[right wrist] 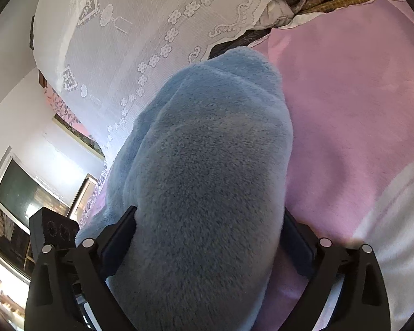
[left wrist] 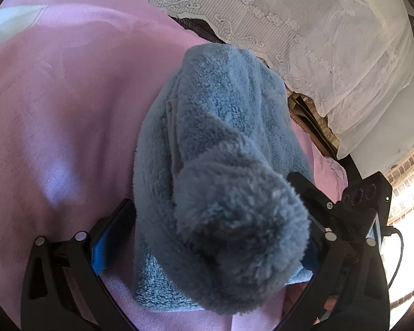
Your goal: Fold small clothes
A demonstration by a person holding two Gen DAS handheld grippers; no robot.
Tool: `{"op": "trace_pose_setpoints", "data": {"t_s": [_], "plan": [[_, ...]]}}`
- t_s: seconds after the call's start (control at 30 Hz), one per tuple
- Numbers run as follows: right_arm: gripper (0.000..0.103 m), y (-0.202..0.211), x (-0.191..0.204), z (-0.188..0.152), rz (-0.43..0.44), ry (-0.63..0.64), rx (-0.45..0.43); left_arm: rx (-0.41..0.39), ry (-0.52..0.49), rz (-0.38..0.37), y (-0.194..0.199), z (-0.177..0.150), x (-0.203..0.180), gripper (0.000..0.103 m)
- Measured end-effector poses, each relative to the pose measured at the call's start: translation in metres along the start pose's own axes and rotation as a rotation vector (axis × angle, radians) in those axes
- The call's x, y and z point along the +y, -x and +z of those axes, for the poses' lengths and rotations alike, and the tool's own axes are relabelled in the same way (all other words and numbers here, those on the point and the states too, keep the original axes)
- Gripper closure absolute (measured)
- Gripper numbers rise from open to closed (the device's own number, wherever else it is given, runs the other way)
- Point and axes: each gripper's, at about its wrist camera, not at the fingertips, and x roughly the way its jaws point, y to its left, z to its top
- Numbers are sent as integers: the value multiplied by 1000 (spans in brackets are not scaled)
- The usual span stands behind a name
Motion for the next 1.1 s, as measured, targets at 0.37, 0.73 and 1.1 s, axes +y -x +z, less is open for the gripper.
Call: {"op": "trace_pose_setpoints", "data": {"t_s": [0.37,0.73,1.1], "plan": [[19,-1,6,2,-3,30,-8,2,7,-1,1,0,-4,4],[26,4,17,-1,-45,89,-42,-14,-17,17,2,-1,-10,8],[37,24,22,-13,-78,134,-95,-20,-68,-39,8,-8,-21,20]]}}
